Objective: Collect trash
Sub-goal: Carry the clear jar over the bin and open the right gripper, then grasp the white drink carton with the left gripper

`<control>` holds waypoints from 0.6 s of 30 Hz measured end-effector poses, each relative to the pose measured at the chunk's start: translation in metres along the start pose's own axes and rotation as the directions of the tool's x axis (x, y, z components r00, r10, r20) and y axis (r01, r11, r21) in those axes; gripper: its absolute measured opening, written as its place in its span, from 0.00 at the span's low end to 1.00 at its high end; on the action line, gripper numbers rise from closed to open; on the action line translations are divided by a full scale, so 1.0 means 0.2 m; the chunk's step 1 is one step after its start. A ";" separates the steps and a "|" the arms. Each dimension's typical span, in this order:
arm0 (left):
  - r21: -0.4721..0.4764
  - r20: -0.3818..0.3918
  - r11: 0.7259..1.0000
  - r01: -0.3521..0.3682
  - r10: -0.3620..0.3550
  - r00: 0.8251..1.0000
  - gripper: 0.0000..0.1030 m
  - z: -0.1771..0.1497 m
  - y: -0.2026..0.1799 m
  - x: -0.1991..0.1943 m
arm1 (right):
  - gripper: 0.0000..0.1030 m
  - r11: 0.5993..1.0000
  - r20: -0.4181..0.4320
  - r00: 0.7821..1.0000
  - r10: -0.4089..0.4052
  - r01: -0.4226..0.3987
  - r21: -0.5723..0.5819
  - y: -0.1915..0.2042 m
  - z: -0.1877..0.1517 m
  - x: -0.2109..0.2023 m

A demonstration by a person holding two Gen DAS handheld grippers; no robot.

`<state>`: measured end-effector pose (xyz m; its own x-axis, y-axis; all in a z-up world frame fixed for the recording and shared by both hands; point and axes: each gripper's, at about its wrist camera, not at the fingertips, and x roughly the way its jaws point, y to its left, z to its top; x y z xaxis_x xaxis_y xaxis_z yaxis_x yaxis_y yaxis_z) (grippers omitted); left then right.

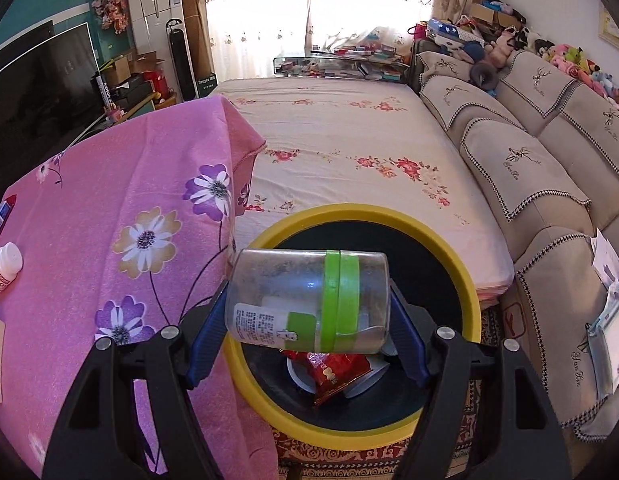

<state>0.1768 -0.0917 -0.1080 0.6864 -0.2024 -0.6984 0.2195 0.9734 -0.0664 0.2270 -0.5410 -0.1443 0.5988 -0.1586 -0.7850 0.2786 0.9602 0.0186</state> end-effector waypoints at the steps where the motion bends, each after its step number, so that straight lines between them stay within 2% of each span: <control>1: 0.001 -0.002 1.000 -0.001 0.001 1.000 0.95 0.00 0.00 0.00 | 0.67 1.000 -0.004 1.000 -0.001 0.001 0.003 -0.01 0.00 0.01; 8: 0.006 -0.011 1.000 -0.002 0.002 1.000 0.95 0.00 0.00 0.02 | 0.67 1.000 -0.030 1.000 -0.009 0.010 0.017 -0.03 0.01 0.09; 10: 0.006 -0.012 1.000 -0.003 0.003 1.000 0.95 0.00 0.00 0.03 | 0.71 1.000 -0.027 1.000 -0.012 0.013 0.022 -0.04 0.01 0.09; 18: 0.006 -0.014 1.000 -0.005 0.005 1.000 0.95 0.00 0.00 0.03 | 0.76 1.000 0.035 0.999 -0.018 0.019 -0.014 0.02 0.01 -0.06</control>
<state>0.1814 -0.0933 -0.1125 0.6778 -0.1959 -0.7087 0.2199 0.9738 -0.0589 0.2217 -0.5352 -0.1330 0.6195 -0.1839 -0.7632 0.2791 0.9602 -0.0049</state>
